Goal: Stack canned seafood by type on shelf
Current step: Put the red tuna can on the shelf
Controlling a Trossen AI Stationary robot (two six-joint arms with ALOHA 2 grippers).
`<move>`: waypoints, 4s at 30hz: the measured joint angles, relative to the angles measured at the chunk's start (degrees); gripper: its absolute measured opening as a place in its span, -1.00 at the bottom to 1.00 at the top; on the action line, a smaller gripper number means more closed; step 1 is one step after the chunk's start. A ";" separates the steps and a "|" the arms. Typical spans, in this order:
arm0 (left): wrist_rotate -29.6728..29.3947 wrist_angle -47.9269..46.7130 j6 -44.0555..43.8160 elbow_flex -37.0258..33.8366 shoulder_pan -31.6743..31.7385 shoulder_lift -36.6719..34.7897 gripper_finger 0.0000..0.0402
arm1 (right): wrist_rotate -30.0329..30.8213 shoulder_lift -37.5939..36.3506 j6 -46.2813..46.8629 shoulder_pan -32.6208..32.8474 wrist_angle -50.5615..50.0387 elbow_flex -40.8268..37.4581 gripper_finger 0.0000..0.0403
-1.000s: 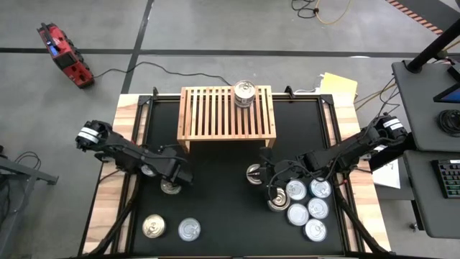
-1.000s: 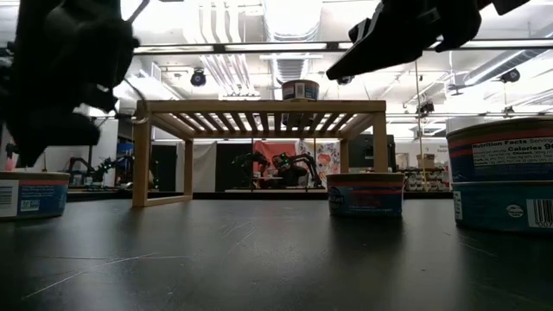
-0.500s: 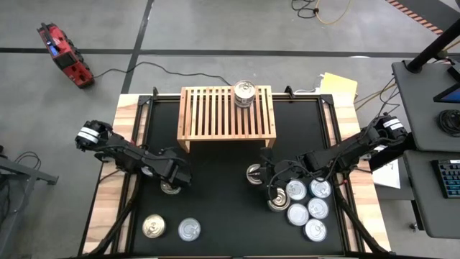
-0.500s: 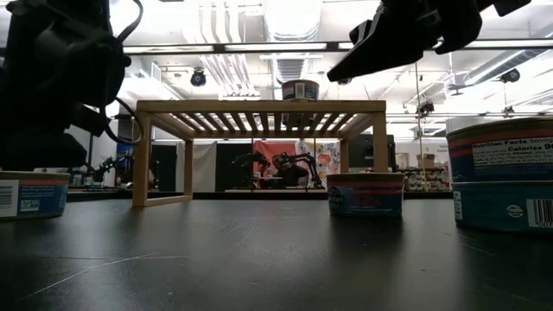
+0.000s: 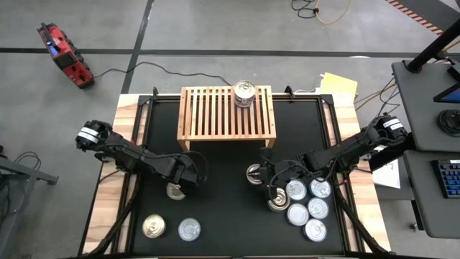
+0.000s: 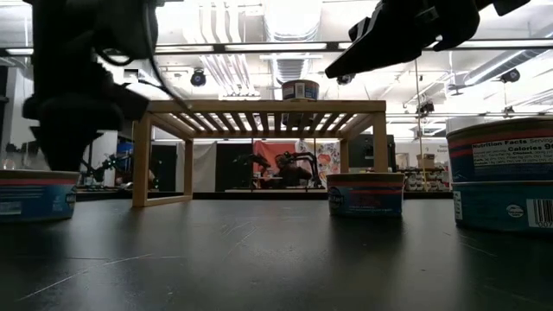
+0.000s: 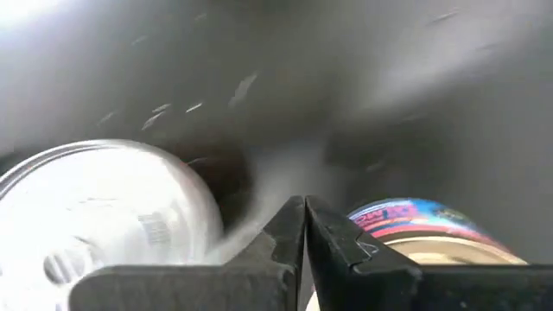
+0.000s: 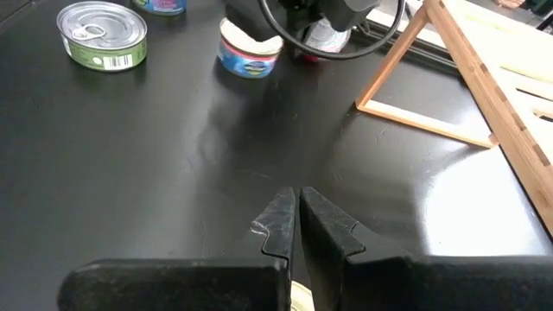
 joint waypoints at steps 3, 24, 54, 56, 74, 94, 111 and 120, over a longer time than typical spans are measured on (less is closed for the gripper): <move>0.00 1.00 1.42 0.65 0.00 0.00 -1.00 | 0.00 0.00 0.00 -0.02 -0.02 -0.06 -0.94; -2.45 -13.79 -4.00 -0.53 0.00 -0.17 -1.00 | 0.00 0.00 0.15 -0.02 0.02 -0.41 -0.94; -4.11 8.35 0.37 -1.11 0.00 -0.26 -1.00 | 0.00 0.00 0.61 -0.02 0.05 -0.74 -0.94; -4.15 9.91 1.03 -1.13 0.00 -0.26 -1.00 | 0.00 0.00 0.61 0.00 0.05 -0.74 -0.94; -3.50 26.49 8.05 -1.33 -0.02 0.40 -1.00 | 0.00 0.00 1.93 -0.02 0.07 -0.74 -0.94; -7.50 41.03 34.35 5.27 -4.50 5.82 -1.00 | -0.07 0.00 15.28 0.17 3.39 -0.74 -0.94; -15.60 54.22 53.74 1.66 -13.14 2.06 -1.00 | -0.03 0.00 15.74 3.44 10.70 -0.74 -0.94; -5.33 83.47 63.97 -13.03 -8.56 -5.51 -1.00 | 0.02 0.00 15.83 5.57 10.79 -0.74 -0.94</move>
